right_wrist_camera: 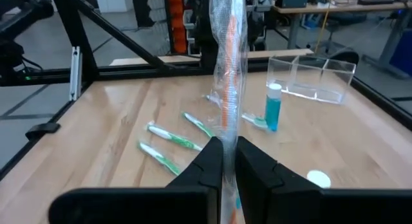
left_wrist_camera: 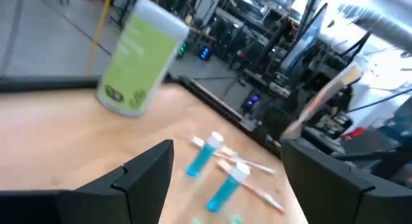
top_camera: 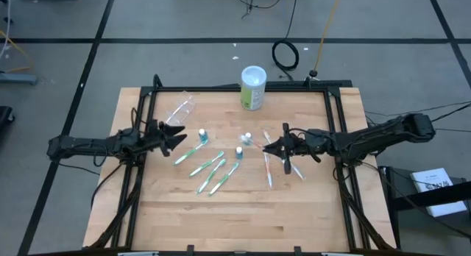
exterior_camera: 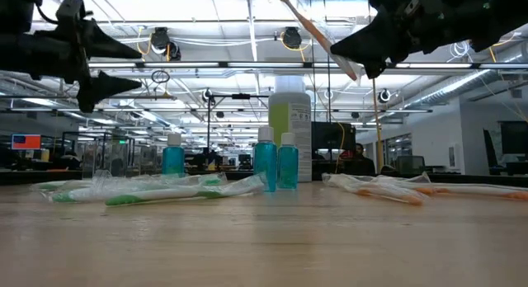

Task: Pick & Place toothbrushing station
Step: Put the orange toothbrush into the left section of the transparent organizer

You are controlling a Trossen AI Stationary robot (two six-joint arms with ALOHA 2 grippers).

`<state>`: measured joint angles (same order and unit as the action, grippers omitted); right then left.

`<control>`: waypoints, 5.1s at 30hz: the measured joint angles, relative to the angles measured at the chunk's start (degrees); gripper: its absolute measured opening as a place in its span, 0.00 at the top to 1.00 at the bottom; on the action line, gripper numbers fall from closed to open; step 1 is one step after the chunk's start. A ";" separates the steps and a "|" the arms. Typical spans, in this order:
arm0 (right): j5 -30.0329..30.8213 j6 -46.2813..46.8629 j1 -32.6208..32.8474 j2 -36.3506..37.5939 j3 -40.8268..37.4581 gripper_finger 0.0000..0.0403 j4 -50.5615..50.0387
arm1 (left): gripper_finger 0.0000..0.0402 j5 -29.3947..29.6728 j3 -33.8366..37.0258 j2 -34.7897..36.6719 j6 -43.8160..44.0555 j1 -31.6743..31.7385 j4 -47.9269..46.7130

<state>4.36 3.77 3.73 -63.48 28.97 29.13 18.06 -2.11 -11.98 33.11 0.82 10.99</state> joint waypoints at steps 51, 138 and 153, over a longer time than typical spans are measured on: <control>0.11 -4.07 3.13 -7.21 -0.02 0.96 17.90 | 0.27 -7.35 -46.52 -75.09 -44.74 -8.20 44.57; 0.03 -3.86 3.13 -7.26 -0.02 0.89 17.74 | 0.89 -11.42 -52.37 -78.39 -43.34 -8.45 41.03; 0.33 -1.59 3.02 -2.13 -0.04 0.37 10.31 | 0.91 0.24 -52.31 -72.55 -45.64 -9.55 33.50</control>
<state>4.69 2.18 6.74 -65.62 28.93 39.43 18.30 -54.41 -84.53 -12.53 -8.73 44.50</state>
